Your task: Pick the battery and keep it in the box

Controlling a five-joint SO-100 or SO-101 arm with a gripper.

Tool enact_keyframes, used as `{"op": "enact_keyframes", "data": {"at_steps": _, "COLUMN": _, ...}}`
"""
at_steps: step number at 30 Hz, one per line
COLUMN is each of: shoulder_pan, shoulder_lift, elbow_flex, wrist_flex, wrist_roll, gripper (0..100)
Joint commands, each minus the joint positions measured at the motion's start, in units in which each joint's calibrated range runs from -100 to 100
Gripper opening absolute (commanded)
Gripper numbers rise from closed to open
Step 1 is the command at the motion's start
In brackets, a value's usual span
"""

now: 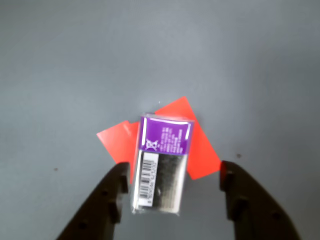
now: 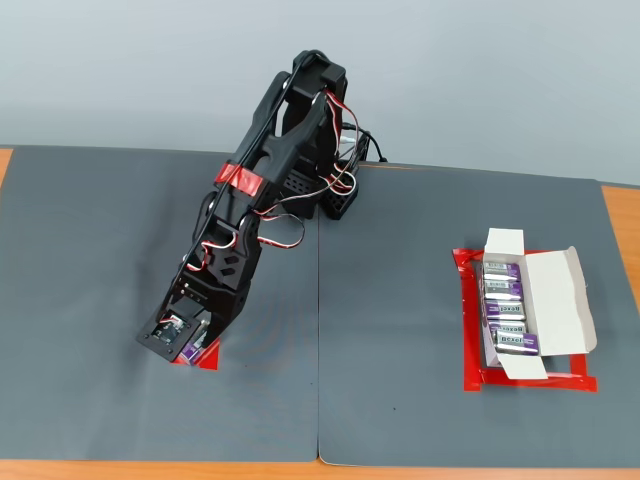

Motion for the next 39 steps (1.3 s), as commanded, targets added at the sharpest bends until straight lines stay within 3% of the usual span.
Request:
{"op": "enact_keyframes", "data": {"at_steps": 1, "shoulder_pan": 0.1, "shoulder_lift": 0.3, "elbow_flex": -3.3, "wrist_flex": -0.9, "wrist_roll": -0.2, "gripper": 21}}
{"op": "enact_keyframes", "data": {"at_steps": 34, "shoulder_pan": 0.2, "shoulder_lift": 5.7, "elbow_flex": -3.3, "wrist_flex": -2.6, "wrist_roll": -0.2, "gripper": 20}}
{"op": "enact_keyframes", "data": {"at_steps": 39, "shoulder_pan": 0.2, "shoulder_lift": 5.7, "elbow_flex": -3.3, "wrist_flex": -2.5, "wrist_roll": -0.2, "gripper": 12}}
